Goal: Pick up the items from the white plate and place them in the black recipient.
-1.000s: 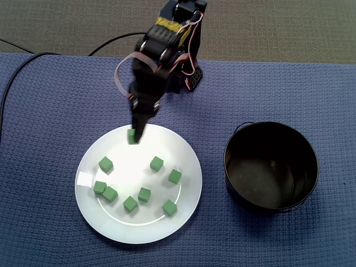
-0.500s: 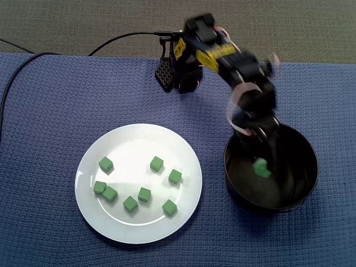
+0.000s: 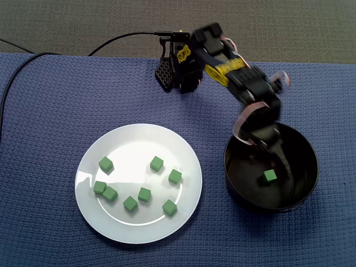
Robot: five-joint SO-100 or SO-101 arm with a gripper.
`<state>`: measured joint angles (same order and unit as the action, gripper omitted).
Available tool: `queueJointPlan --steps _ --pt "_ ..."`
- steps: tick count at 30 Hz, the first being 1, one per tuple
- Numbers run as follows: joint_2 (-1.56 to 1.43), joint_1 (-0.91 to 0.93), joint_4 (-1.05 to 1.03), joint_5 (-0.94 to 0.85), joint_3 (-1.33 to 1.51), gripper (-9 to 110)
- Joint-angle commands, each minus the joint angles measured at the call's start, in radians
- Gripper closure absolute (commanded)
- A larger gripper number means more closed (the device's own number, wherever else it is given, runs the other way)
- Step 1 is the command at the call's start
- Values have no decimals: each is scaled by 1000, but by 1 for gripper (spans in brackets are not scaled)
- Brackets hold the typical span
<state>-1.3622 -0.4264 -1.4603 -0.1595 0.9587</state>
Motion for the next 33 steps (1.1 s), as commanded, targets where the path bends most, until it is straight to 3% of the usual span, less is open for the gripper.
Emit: queueJointPlan --steps 1,5,8,11,15,20,28,33 --pt "-199 202 -144 17 -40 47" --pt "-230 448 -264 229 35 52" --pt "-206 580 -272 403 150 48" --pt "-141 657 -268 531 233 43" --pt "-75 683 -179 739 368 48" --pt "38 647 -132 775 428 44" --pt "144 595 6 675 529 44" --pt "166 583 43 644 560 50"
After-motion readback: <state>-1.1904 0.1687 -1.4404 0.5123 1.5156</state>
